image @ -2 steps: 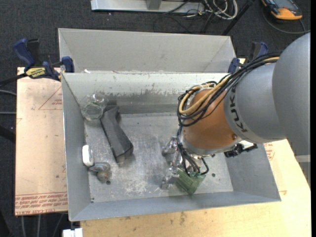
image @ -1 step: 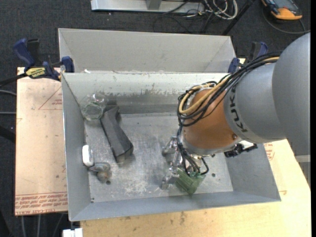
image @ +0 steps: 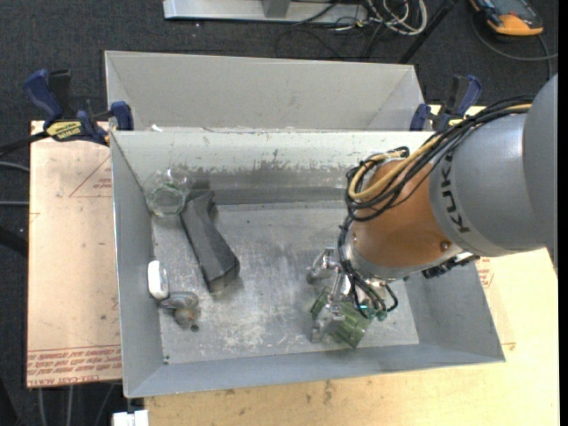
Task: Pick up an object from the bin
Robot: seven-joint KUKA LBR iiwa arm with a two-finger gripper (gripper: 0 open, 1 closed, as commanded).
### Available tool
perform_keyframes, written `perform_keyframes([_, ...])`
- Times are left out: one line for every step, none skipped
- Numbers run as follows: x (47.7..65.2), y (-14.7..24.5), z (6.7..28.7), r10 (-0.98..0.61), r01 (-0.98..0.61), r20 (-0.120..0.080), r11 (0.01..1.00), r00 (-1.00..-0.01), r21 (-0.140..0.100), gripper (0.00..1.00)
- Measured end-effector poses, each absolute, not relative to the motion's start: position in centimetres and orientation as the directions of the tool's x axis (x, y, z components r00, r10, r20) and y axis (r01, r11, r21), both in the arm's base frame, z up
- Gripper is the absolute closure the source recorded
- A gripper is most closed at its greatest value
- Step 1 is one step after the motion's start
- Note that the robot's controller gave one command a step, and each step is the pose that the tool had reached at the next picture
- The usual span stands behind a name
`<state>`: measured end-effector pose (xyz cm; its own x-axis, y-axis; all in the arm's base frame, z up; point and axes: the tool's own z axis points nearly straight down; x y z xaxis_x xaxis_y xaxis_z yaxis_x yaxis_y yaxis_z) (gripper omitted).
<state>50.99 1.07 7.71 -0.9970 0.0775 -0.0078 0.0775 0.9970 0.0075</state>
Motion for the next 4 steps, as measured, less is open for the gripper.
perform_keyframes([50.9,-3.0,7.9,0.021,0.021,-0.003,1.000,-1.000,0.001,1.00])
perform_keyframes([50.9,-3.0,7.9,0.021,0.021,-0.003,1.000,-1.000,0.001,1.00])
perform_keyframes([51.8,-5.5,19.7,0.046,0.046,-0.002,0.999,-0.999,0.001,1.00])
perform_keyframes([51.8,-5.5,19.7,0.046,0.046,-0.002,0.999,-0.999,0.001,1.00])
